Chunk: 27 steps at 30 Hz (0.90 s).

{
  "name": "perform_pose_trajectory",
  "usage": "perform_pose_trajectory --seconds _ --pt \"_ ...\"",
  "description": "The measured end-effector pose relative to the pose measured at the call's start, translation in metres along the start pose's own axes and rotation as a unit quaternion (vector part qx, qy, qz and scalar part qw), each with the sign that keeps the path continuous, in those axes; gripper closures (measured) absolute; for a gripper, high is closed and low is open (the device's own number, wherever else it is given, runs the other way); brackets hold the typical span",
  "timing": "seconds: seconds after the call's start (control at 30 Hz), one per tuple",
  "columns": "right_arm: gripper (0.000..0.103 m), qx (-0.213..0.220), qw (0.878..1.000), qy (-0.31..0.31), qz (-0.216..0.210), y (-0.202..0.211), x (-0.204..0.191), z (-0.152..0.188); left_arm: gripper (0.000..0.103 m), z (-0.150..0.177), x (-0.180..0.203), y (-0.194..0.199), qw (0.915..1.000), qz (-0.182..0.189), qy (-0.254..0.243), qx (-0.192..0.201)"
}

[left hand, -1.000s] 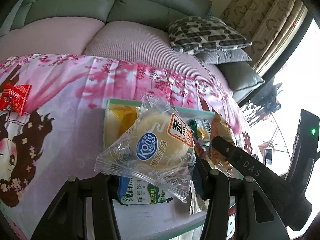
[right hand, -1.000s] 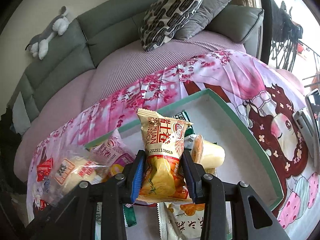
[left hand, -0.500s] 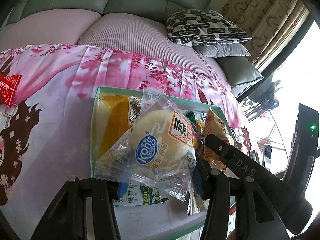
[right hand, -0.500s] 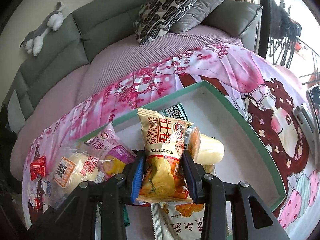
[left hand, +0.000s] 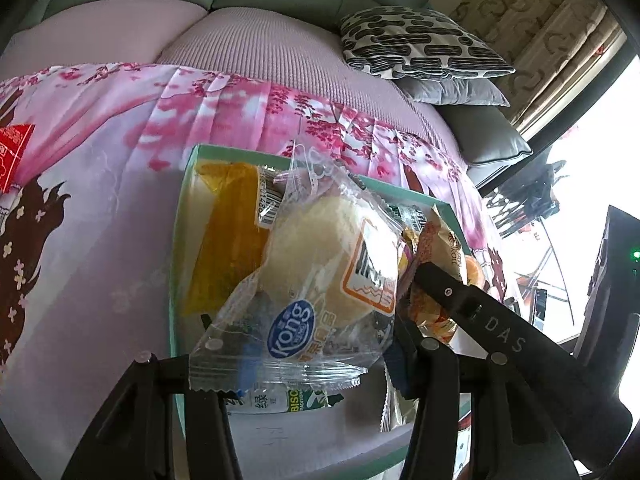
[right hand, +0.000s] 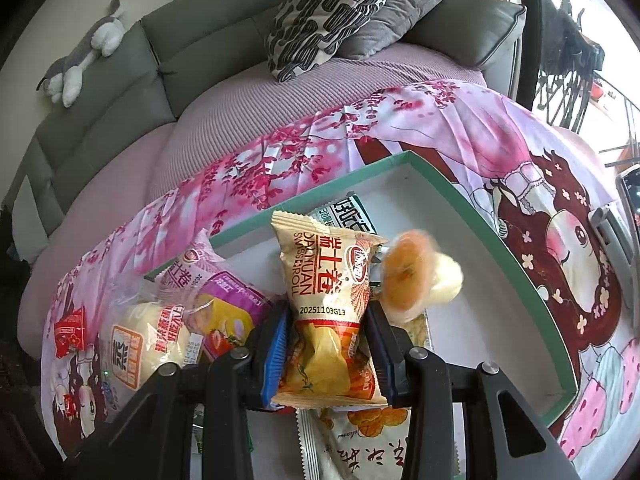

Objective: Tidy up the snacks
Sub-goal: 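Open the right tool to drop the bread bag while the left tool drops the bun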

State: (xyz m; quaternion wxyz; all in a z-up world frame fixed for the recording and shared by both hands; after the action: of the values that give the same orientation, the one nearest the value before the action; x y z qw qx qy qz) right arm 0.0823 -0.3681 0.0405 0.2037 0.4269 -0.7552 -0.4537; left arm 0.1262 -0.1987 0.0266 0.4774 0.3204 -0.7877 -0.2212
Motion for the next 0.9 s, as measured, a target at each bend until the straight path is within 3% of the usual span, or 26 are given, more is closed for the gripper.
perform_pose_trajectory --seconds 0.47,0.57,0.9 --pt "0.049 0.007 1.000 0.002 0.002 0.012 0.002 -0.004 0.047 -0.004 0.002 0.019 0.9999 -0.010 0.001 0.002" --pt "0.049 0.012 1.000 0.001 -0.002 0.016 0.002 -0.006 0.041 -0.005 0.005 0.026 0.9998 -0.017 -0.004 0.006" --pt "0.049 0.021 1.000 -0.006 -0.011 0.024 0.006 -0.009 0.040 -0.009 0.018 0.045 0.9993 -0.016 -0.022 0.027"
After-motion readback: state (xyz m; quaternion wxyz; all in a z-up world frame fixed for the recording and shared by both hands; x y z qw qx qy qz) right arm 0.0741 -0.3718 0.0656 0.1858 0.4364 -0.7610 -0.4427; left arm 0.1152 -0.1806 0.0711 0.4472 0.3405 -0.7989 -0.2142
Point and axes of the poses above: each gripper's, at about its wrist camera, not at the fingertips, and y roughly against the way its jaws point, x to its right, z to its underside, the point moved 3 cm from there along -y, roughly the way its jaws point, and after that the axes turned 11 degrees about z, right-handed, at the moved point
